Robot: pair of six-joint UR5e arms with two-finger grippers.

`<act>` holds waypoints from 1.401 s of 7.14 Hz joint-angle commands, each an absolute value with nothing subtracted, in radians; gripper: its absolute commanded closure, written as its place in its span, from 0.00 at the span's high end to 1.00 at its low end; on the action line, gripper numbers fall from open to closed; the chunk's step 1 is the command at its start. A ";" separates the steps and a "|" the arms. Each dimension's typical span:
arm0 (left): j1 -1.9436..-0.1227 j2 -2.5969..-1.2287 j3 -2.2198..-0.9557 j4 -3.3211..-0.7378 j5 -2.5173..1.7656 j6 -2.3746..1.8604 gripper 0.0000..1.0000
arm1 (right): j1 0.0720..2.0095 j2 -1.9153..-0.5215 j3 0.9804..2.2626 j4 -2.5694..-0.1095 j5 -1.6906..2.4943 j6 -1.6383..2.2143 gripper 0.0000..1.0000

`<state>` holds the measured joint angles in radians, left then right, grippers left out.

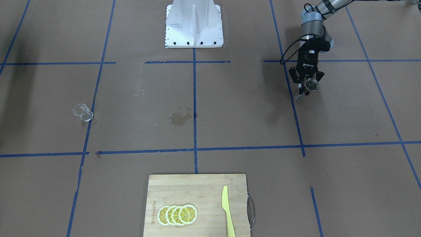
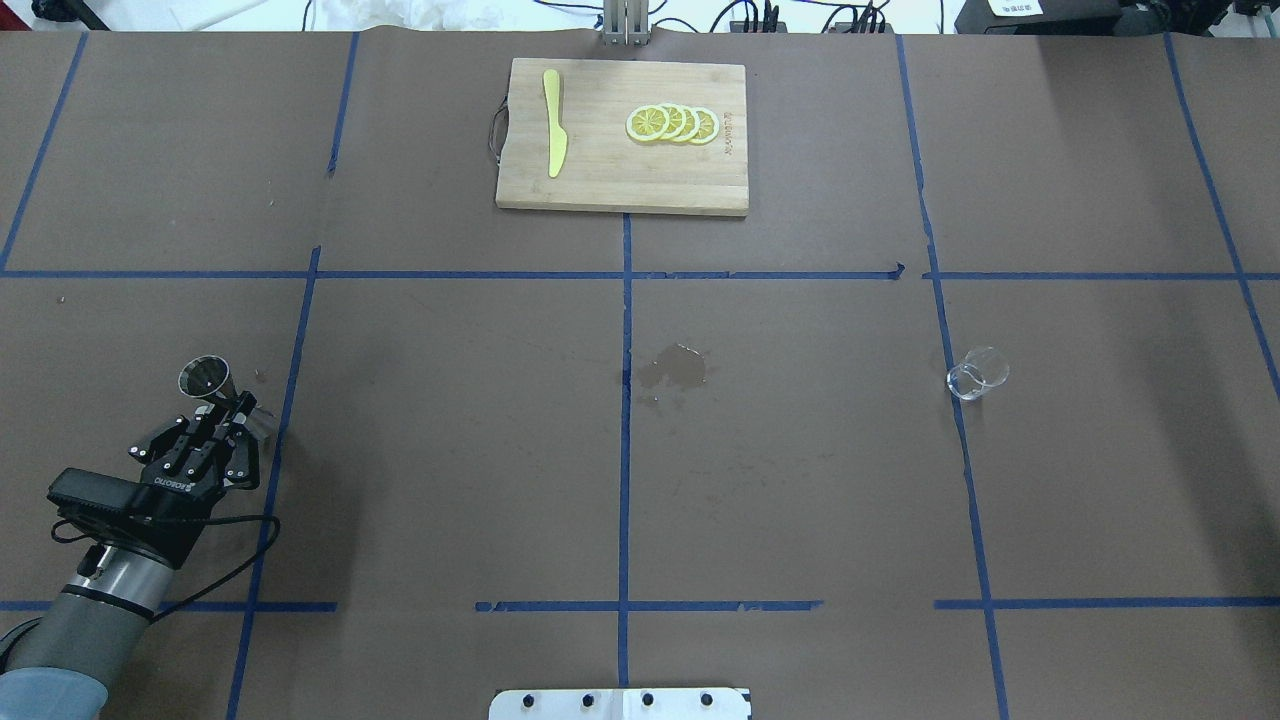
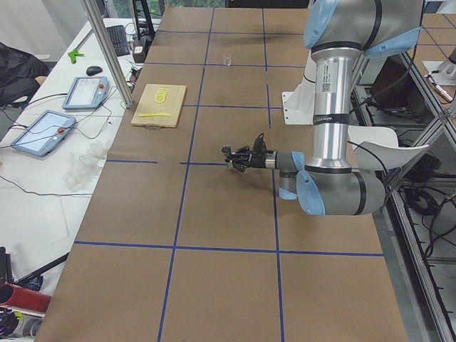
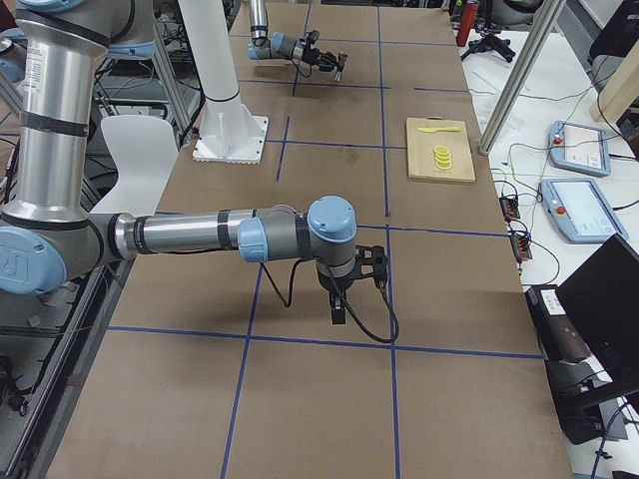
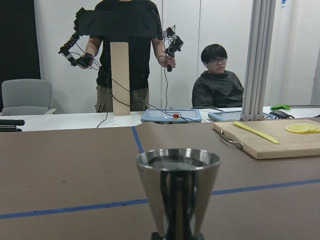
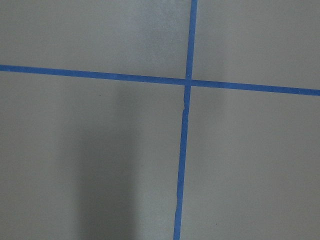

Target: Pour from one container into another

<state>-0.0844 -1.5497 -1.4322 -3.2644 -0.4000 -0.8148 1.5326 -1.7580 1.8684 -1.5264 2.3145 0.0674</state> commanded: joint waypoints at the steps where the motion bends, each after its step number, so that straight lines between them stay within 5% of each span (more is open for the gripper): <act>1: -0.080 -1.554 -1.427 -3.264 -0.402 -0.815 0.08 | 1.532 -1.758 1.868 -1.526 2.313 0.067 1.00; 10: -0.080 -1.546 -1.420 -3.266 -0.403 -0.818 0.25 | 1.532 -1.758 1.868 -1.526 2.313 0.067 1.00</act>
<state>-0.0798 -1.5450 -1.4206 -3.2659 -0.4034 -0.8174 1.5333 -1.7580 1.8695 -1.5263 2.3132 0.0675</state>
